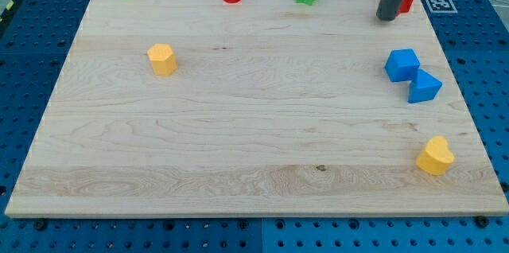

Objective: Locate the red star at the right side of the green star

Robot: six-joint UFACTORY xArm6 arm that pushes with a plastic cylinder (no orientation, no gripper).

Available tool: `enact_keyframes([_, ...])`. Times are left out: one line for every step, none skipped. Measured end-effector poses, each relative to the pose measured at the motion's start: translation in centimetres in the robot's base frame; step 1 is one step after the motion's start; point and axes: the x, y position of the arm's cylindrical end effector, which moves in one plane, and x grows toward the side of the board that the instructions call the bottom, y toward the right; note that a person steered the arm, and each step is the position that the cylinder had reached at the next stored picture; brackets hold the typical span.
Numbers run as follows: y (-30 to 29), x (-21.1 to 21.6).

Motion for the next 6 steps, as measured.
enact_keyframes([1.4, 0.7])
enact_keyframes([4.1, -1.0])
enact_keyframes([3.9, -2.0])
enact_keyframes([1.9, -3.7])
enact_keyframes([1.4, -5.4])
enact_keyframes([1.5, -4.3])
